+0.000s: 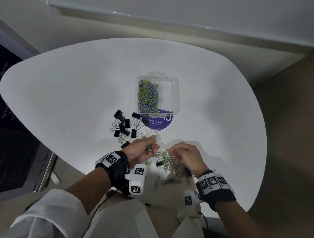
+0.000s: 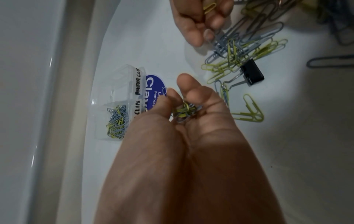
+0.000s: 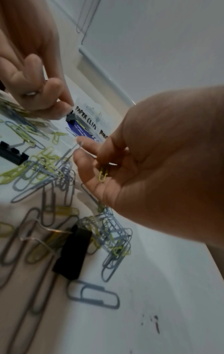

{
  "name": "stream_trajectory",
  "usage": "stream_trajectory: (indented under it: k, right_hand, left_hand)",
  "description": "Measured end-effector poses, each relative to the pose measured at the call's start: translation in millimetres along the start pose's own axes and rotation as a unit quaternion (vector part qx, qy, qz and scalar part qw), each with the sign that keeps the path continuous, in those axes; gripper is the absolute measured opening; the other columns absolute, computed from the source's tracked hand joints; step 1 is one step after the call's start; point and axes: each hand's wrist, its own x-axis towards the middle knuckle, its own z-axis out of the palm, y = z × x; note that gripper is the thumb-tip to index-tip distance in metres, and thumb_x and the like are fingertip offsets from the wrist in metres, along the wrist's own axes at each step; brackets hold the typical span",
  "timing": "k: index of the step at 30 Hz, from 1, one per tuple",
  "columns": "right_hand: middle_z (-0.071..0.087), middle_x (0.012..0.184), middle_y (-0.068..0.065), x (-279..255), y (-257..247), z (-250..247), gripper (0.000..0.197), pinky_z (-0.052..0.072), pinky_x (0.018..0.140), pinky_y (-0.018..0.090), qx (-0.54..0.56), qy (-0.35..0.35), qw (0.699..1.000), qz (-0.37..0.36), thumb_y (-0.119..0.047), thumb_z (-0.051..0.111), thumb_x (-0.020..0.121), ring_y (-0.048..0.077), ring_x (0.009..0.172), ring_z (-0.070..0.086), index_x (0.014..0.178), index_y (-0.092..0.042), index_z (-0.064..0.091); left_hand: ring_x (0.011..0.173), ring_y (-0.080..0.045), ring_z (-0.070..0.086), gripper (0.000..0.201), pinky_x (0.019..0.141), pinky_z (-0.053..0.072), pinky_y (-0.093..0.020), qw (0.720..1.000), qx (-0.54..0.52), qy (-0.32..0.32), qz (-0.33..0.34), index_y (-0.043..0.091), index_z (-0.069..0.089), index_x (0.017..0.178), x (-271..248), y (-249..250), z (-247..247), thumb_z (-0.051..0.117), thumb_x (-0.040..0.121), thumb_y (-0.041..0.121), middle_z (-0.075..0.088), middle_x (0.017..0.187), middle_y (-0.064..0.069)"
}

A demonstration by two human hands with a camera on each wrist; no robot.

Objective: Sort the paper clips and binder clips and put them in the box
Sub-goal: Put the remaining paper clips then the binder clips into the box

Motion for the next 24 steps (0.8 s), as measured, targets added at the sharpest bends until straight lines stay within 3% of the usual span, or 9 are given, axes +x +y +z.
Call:
stream_trajectory:
  k: [4, 6, 8, 10, 12, 15, 18, 21, 24]
  right_hand:
    - [0.064, 0.073, -0.001, -2.8, 0.1, 0.8, 0.023, 0.046, 0.063, 0.024, 0.050, 0.022, 0.998, 0.025, -0.014, 0.051, 0.096, 0.014, 0.068, 0.058, 0.088, -0.012, 0.072]
    - [0.068, 0.078, -0.008, -4.0, -0.4, 3.8, 0.010, 0.048, 0.070, 0.023, -0.040, 0.039, 0.998, -0.005, -0.029, 0.064, 0.091, 0.011, 0.073, 0.063, 0.089, -0.022, 0.071]
    - [0.066, 0.079, -0.008, -7.1, 0.1, 6.4, 0.020, 0.045, 0.064, 0.015, -0.149, 0.037, 0.987, -0.051, -0.040, 0.078, 0.079, 0.003, 0.070, 0.060, 0.087, -0.025, 0.068]
    - [0.056, 0.086, -0.010, -7.9, 3.6, 7.2, 0.036, 0.036, 0.061, 0.013, -0.242, 0.016, 0.965, -0.096, -0.041, 0.087, 0.069, 0.002, 0.076, 0.052, 0.092, -0.022, 0.065]
    - [0.050, 0.101, -0.010, -6.3, 10.9, 7.8, 0.044, 0.036, 0.072, 0.015, -0.328, -0.008, 0.937, -0.118, -0.037, 0.087, 0.068, 0.008, 0.095, 0.048, 0.102, -0.023, 0.063]
    - [0.050, 0.101, -0.005, -3.9, 19.9, 9.6, 0.024, 0.043, 0.086, 0.024, -0.343, 0.010, 0.929, -0.136, -0.026, 0.079, 0.079, 0.013, 0.100, 0.050, 0.097, -0.019, 0.066]
    - [0.051, 0.093, -0.003, -4.2, 20.9, 12.0, 0.009, 0.043, 0.082, 0.026, -0.358, 0.019, 0.920, -0.157, -0.021, 0.073, 0.085, 0.015, 0.092, 0.050, 0.086, -0.015, 0.066]
    - [0.057, 0.088, -0.003, -5.8, 17.6, 10.8, 0.009, 0.045, 0.077, 0.029, -0.334, 0.021, 0.928, -0.165, -0.017, 0.068, 0.089, 0.016, 0.085, 0.054, 0.083, -0.016, 0.061]
    - [0.065, 0.083, -0.006, -6.6, 16.9, 7.8, 0.009, 0.046, 0.068, 0.015, -0.244, 0.039, 0.962, -0.119, -0.019, 0.071, 0.089, 0.006, 0.075, 0.061, 0.087, -0.016, 0.062]
  left_hand:
    - [0.052, -0.007, 0.047, 0.013, 0.046, 0.037, -0.020, 1.000, 0.007, -0.006, -0.026, 0.016, 0.053, 0.099, -6.7, 2.2, 1.8, 0.044, 0.102, 0.024, 0.055, 0.076, 0.001]
    - [0.053, -0.006, 0.044, 0.013, 0.053, 0.036, -0.022, 0.999, 0.022, -0.004, -0.022, 0.020, 0.055, 0.100, -9.2, 2.4, 2.4, 0.043, 0.101, 0.026, 0.053, 0.074, 0.005]
    - [0.052, -0.006, 0.042, 0.013, 0.057, 0.036, -0.024, 1.000, 0.029, 0.002, -0.011, 0.022, 0.056, 0.097, -9.4, 1.0, 1.5, 0.044, 0.100, 0.027, 0.051, 0.069, 0.007]
    - [0.050, -0.008, 0.039, 0.015, 0.061, 0.037, -0.026, 1.000, 0.022, 0.013, -0.003, 0.020, 0.057, 0.092, -8.9, 0.0, 0.5, 0.046, 0.098, 0.027, 0.047, 0.063, 0.007]
    - [0.049, -0.010, 0.035, 0.021, 0.060, 0.035, -0.026, 0.999, 0.030, 0.031, 0.011, 0.017, 0.057, 0.084, -9.9, 1.1, 0.7, 0.047, 0.097, 0.030, 0.043, 0.060, 0.005]
    - [0.050, -0.011, 0.035, 0.028, 0.058, 0.035, -0.026, 0.982, 0.166, 0.053, 0.077, 0.018, 0.052, 0.075, -12.3, 3.7, 1.9, 0.054, 0.093, 0.039, 0.040, 0.063, 0.005]
    - [0.062, -0.012, 0.049, 0.027, 0.066, 0.043, -0.030, 0.898, 0.387, 0.088, 0.192, 0.019, 0.055, 0.075, -11.4, 1.8, -1.9, 0.063, 0.087, 0.042, 0.051, 0.067, 0.005]
    - [0.066, -0.012, 0.058, 0.017, 0.062, 0.043, -0.025, 0.821, 0.510, 0.065, 0.248, 0.020, 0.057, 0.089, -10.9, 1.4, -7.2, 0.069, 0.084, 0.031, 0.056, 0.073, 0.007]
    - [0.093, -0.016, 0.061, 0.033, 0.081, 0.048, -0.030, 0.699, 0.663, 0.054, 0.264, 0.019, 0.055, 0.110, -6.4, 2.1, -12.9, 0.072, 0.083, 0.028, 0.056, 0.105, 0.003]
